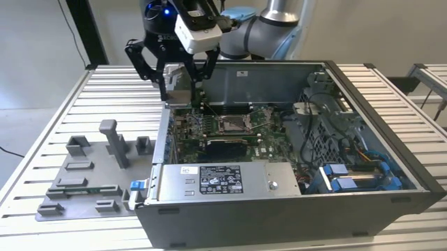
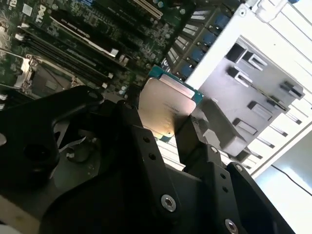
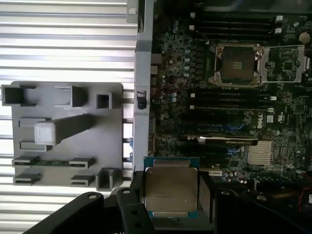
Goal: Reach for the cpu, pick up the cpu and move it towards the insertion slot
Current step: 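Pick up the cpu and move it towards the insertion slot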
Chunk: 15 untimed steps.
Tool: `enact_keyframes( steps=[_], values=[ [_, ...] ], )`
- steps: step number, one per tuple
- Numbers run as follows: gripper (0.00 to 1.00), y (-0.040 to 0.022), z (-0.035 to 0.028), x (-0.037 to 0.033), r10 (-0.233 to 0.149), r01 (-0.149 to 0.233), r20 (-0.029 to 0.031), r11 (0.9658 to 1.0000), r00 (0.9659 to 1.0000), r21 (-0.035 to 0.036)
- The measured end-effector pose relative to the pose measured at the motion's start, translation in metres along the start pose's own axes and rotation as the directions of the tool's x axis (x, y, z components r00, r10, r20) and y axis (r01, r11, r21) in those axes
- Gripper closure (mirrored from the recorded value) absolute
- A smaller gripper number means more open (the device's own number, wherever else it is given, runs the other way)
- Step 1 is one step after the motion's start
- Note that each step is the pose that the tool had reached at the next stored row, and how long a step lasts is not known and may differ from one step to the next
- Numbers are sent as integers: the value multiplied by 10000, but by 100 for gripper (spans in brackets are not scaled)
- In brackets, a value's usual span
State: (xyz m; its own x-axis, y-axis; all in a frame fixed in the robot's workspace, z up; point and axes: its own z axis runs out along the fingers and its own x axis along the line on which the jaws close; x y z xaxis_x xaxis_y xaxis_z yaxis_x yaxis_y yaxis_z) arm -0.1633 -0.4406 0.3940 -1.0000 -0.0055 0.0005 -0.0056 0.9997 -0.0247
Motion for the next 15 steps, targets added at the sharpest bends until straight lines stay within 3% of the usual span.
enact_keyframes(
  steps=[15],
  values=[
    [100,14,-1,-571,0,0,0,10000,10000,0]
  ],
)
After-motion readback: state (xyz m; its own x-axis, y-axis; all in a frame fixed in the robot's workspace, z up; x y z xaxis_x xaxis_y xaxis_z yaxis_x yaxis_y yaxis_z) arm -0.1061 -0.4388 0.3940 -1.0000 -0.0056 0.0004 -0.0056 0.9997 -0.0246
